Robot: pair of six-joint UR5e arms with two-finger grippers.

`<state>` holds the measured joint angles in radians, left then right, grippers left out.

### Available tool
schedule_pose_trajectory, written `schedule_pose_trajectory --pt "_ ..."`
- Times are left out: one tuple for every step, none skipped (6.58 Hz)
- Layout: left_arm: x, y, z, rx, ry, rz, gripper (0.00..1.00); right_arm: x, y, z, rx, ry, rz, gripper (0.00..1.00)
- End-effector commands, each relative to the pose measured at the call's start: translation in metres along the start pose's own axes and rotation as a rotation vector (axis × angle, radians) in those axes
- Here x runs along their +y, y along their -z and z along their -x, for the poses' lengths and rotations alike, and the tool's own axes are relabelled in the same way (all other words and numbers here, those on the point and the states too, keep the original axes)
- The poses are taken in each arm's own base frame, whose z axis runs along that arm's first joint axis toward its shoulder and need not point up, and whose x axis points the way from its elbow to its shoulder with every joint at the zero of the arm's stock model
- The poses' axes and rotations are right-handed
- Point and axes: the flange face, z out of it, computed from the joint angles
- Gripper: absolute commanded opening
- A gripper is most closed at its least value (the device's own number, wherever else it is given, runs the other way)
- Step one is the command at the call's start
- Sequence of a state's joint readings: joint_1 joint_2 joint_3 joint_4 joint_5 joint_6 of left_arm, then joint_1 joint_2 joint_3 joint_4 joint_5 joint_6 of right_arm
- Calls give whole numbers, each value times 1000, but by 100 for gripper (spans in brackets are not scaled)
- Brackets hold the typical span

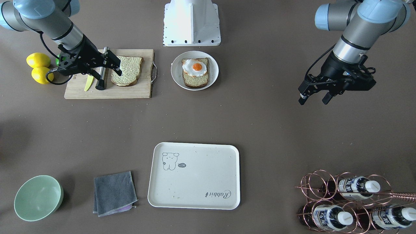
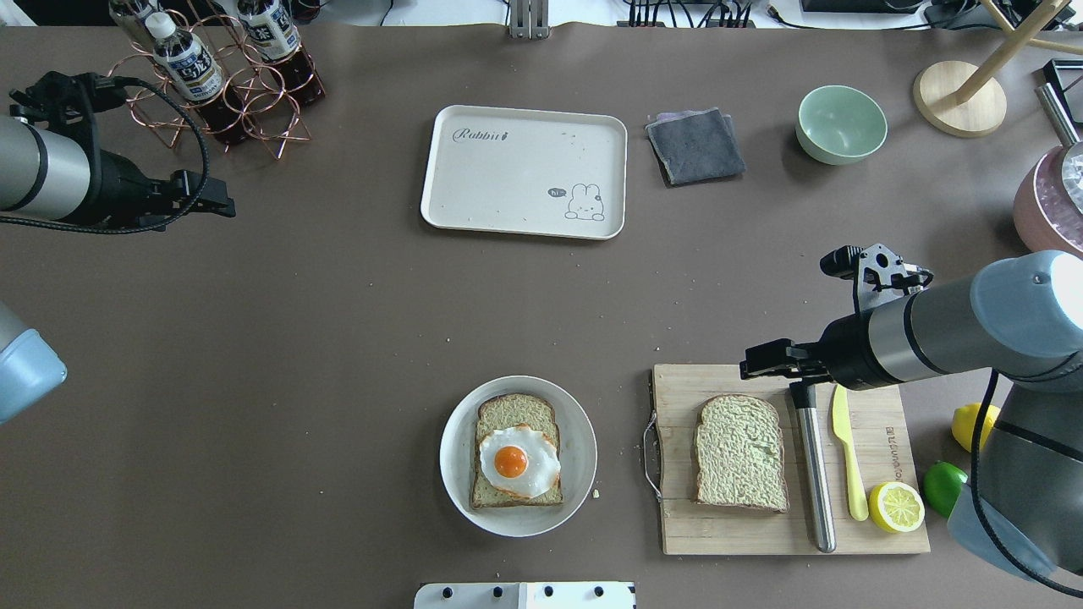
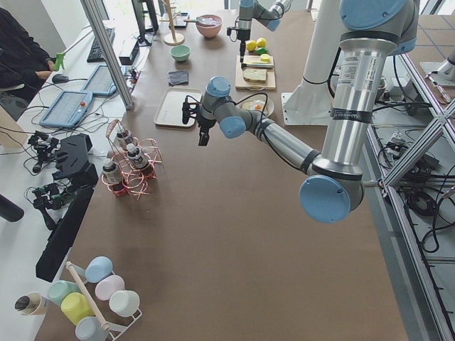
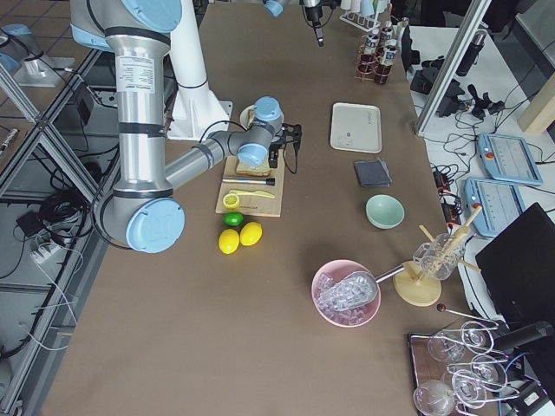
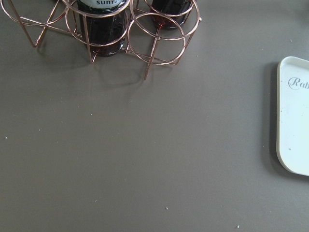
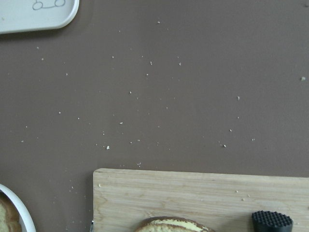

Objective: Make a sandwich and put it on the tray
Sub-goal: 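Move the right gripper over the bread slice while the left arm moves in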

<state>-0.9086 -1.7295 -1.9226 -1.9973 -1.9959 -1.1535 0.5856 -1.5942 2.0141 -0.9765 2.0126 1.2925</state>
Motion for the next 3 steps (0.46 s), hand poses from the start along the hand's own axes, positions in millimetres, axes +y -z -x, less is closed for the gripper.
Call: schedule_pose_trajectory --pt "1 2 -1 4 -2 -2 97 29 -12 -7 33 23 8 81" --pt "1 2 -1 4 -2 -2 97 38 -20 -8 51 37 -2 74" --pt "1 1 0 1 -1 0 97 45 -27 -9 68 45 -3 73"
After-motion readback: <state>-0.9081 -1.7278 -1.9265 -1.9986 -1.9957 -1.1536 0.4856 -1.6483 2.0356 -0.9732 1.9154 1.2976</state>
